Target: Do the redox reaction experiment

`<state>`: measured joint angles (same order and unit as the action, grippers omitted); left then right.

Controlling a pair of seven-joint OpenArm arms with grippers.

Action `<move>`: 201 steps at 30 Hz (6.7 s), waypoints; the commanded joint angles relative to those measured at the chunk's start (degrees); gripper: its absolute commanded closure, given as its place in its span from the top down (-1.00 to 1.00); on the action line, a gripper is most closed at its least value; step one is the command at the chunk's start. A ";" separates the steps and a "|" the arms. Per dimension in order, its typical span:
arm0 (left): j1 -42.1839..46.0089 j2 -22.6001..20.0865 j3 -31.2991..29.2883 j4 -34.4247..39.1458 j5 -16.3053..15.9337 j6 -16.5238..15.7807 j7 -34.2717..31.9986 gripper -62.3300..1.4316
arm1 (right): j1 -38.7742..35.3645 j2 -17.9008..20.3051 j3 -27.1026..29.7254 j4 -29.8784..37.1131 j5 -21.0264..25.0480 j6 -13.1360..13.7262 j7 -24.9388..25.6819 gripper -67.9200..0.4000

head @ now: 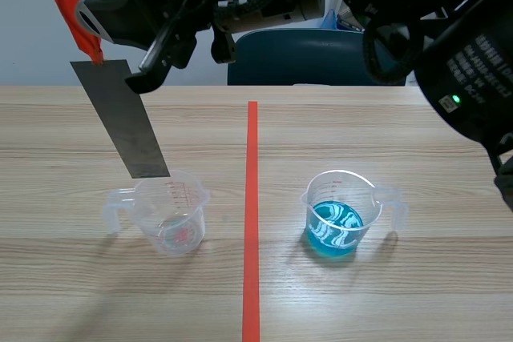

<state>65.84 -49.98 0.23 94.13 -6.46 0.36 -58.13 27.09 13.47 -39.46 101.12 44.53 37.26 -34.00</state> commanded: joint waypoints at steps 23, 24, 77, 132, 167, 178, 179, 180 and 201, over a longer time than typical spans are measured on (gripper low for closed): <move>-0.31 0.42 0.37 0.81 -0.09 -0.02 -0.79 1.00 | 0.02 -0.68 -2.25 -10.80 -4.39 0.31 9.16 -0.97; -0.31 0.42 0.37 0.81 -0.09 -0.02 -0.79 1.00 | 0.02 -0.79 -2.67 -11.61 -5.31 0.31 9.97 -0.97; -0.31 0.42 0.37 0.81 -0.09 -0.02 -0.76 1.00 | 0.04 -1.77 -11.02 -29.31 -23.80 0.26 29.49 -0.97; -0.31 0.42 0.37 0.81 -0.09 -0.02 -0.72 1.00 | 0.02 -3.56 -11.04 -29.29 -23.43 5.46 29.57 0.52; -0.31 0.42 0.37 0.81 -0.09 -0.02 -0.72 1.00 | -0.11 -3.80 -11.04 -29.29 -23.32 5.46 30.60 1.00; -0.31 0.42 0.37 0.81 -0.09 -0.02 -0.72 1.00 | -0.11 -3.80 -11.04 -29.29 -23.32 5.46 30.60 1.00; -0.31 0.42 0.37 0.81 -0.09 -0.02 -0.72 1.00 | -0.11 -3.80 -11.04 -29.29 -23.32 5.46 30.60 1.00; -0.31 0.42 0.37 0.81 -0.09 -0.02 -0.72 1.00 | -0.11 -3.80 -11.04 -29.29 -23.32 5.46 30.62 1.00; -0.31 0.42 0.37 0.81 -0.09 -0.02 -0.72 1.00 | -0.11 -3.80 -11.02 -29.29 -23.32 5.46 30.77 1.00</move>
<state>65.71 -49.98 0.23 94.13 -6.46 0.36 -58.13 26.28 10.00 -50.37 71.57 20.36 42.28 -4.29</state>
